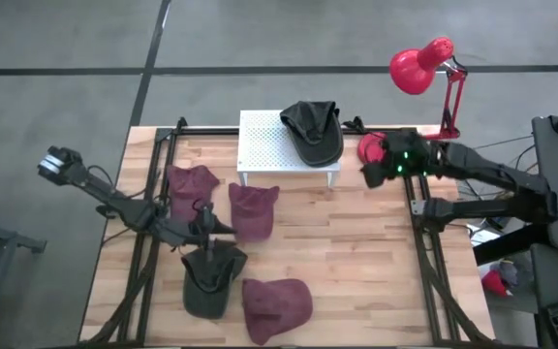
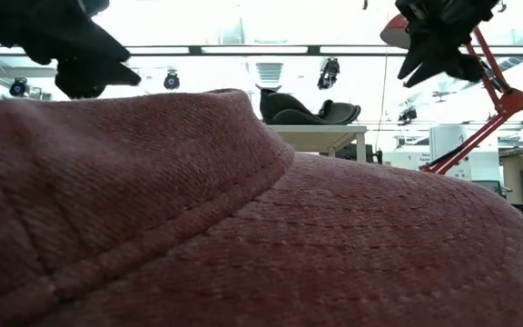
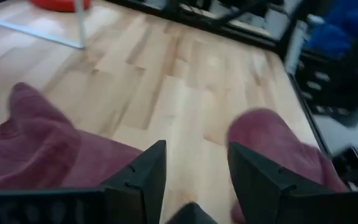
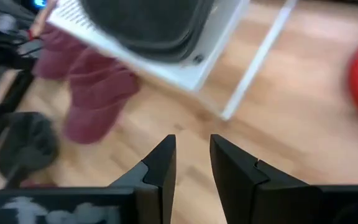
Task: Pick & Place hat
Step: Stack the black cap on the black caps on the shelf
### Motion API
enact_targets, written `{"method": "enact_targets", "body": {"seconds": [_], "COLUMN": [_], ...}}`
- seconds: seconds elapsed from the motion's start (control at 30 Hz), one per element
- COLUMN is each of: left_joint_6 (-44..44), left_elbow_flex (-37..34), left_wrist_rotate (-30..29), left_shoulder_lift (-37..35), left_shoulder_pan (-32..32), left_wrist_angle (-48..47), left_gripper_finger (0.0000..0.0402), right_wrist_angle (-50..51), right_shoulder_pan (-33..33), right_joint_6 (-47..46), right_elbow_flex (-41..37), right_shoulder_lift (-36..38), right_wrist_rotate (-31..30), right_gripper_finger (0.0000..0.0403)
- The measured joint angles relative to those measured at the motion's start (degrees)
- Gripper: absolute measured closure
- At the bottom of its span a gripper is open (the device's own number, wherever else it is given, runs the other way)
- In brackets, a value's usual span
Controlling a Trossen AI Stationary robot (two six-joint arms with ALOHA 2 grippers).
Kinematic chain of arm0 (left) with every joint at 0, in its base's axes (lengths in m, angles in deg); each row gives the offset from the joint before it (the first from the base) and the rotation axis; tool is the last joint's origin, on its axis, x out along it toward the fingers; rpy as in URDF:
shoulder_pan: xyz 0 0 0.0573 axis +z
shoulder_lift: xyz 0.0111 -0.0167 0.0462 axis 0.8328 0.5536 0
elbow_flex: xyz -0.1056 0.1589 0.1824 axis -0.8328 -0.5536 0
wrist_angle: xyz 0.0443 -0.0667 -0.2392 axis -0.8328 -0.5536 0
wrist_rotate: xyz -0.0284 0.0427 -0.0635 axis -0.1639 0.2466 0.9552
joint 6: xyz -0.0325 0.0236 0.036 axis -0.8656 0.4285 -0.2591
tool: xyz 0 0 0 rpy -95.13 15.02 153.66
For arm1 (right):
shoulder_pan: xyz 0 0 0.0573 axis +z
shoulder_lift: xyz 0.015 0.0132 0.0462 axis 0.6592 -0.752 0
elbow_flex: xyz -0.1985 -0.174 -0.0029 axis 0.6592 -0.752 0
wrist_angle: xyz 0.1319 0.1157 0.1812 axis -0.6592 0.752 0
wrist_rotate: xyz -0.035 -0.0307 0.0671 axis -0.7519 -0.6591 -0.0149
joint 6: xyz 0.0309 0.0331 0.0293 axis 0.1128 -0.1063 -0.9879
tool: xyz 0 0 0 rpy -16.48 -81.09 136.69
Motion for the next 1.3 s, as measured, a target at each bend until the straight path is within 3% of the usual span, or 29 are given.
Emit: {"method": "enact_targets", "body": {"seconds": [0.13,0.37,0.57,0.7,0.87,1.1,1.3], "left_joint_6": [1.5,-2.6,-8.0,-17.0,-33.2,-51.5,-68.7], "left_elbow_flex": [2.8,10.9,21.3,29.1,35.3,37.0,37.2], "left_wrist_rotate": [0.4,-8.8,-7.8,-5.4,1.4,13.3,14.4], "left_shoulder_lift": [0.0,2.0,8.5,14.8,21.6,27.8,31.3], "left_shoulder_pan": [-2.5,-8.9,-13.7,-17.3,-20.4,-23.5,-26.2], "left_wrist_angle": [-3.6,-15.3,-31.8,-47.7,-61.2,-61.9,-62.0], "left_gripper_finger": [0.0234,0.0234,0.0234,0.0234,0.0234,0.0234,0.0234], "right_wrist_angle": [-10.8,-26.3,-43.6,-54.2,-59.2,-59.9,-59.8], "right_shoulder_pan": [6.8,14.5,20.9,24.7,28.2,31.5,32.5], "right_joint_6": [-4.3,-8.9,-12.3,-12.7,-12.6,-12.6,-9.6], "right_elbow_flex": [-7.6,-17.2,-24.4,-26.8,-26.9,-25.3,-22.7], "right_shoulder_lift": [2.0,0.6,-3.7,-8.0,-12.8,-18.6,-21.5], "right_wrist_rotate": [-1.5,-3.3,-4.0,-4.1,-4.2,-3.8,-3.6], "right_gripper_finger": [0.0314,0.0318,0.0312,0.0315,0.0324,0.0322,0.0316]}}
